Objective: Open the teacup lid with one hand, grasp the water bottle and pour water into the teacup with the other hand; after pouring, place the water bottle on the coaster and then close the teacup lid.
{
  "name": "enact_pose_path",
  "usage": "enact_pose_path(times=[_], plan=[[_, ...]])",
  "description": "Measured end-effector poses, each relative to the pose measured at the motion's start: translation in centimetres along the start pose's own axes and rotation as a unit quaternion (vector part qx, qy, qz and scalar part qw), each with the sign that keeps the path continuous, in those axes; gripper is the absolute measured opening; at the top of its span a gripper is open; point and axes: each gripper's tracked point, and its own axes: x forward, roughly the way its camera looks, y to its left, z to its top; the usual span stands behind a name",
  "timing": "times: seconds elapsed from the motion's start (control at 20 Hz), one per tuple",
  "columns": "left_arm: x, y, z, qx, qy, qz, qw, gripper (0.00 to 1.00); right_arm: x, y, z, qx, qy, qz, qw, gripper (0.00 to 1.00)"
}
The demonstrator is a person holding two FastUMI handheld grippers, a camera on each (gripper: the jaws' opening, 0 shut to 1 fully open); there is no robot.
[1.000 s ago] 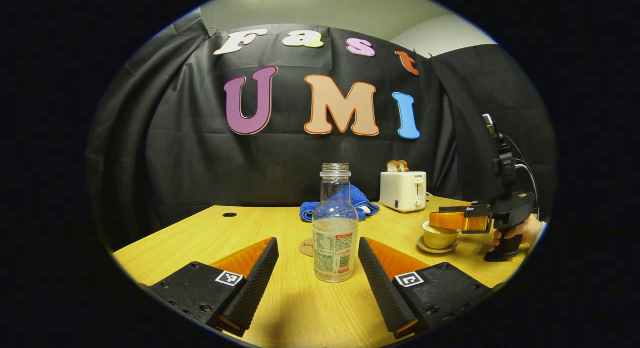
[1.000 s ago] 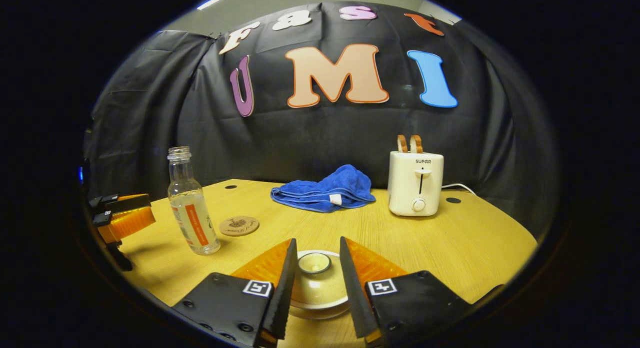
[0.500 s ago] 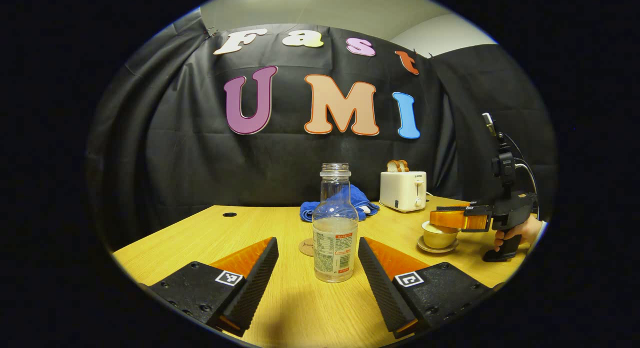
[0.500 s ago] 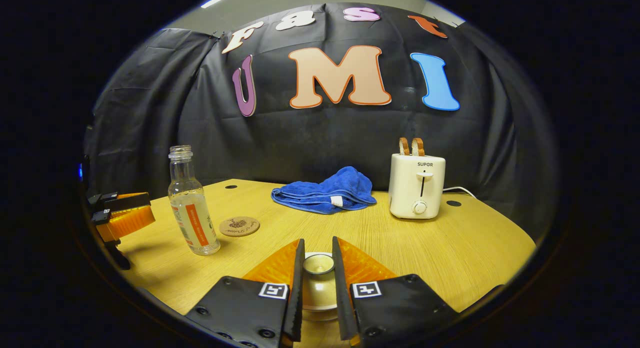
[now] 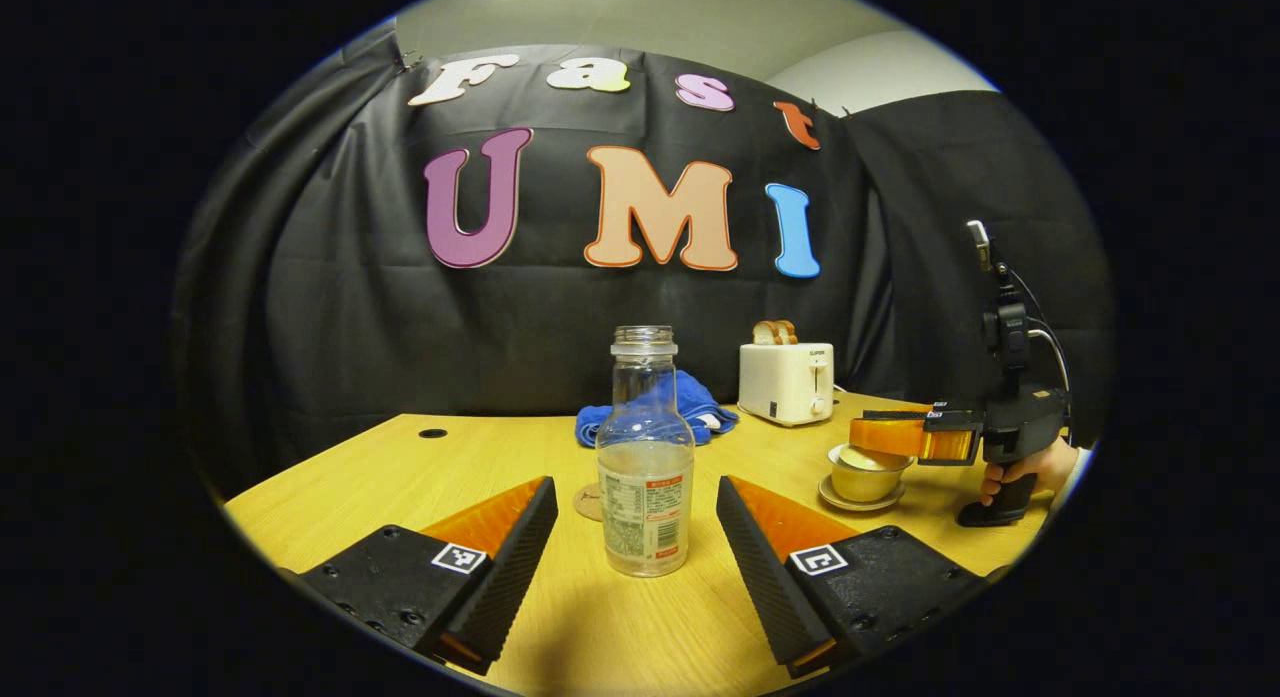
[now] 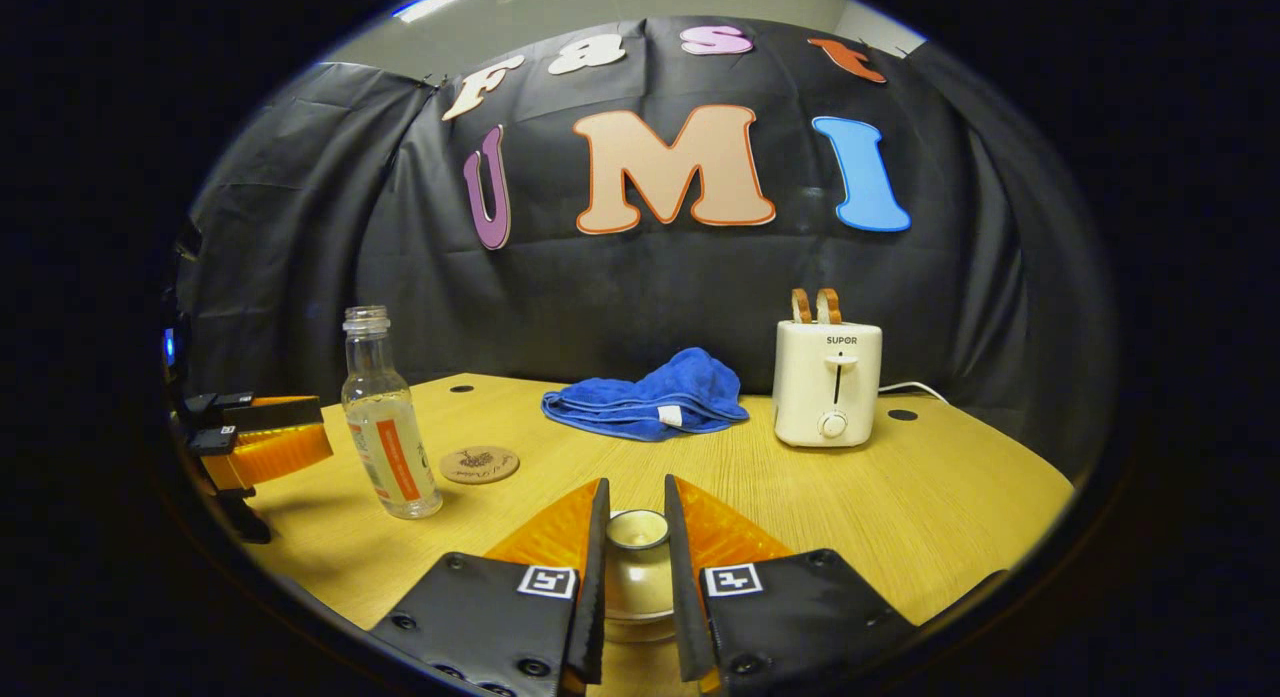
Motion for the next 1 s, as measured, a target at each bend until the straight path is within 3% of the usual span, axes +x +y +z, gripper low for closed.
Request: enact_pose_path(times=[0.45,1.0], plan=[[3.4,0.1,-0.3,-0.001,0.010,-0.007,1.000,0.94,-1.4,-0.8,1.2,0.005,-0.044,-0.012,0.999,0.33],[6.7,-0.4,-1.3,0.003,0.046,-0.027,0.999,0.93,-4.0,-4.3,1.3,0.005,-0.049,-0.041,0.998,0.33]])
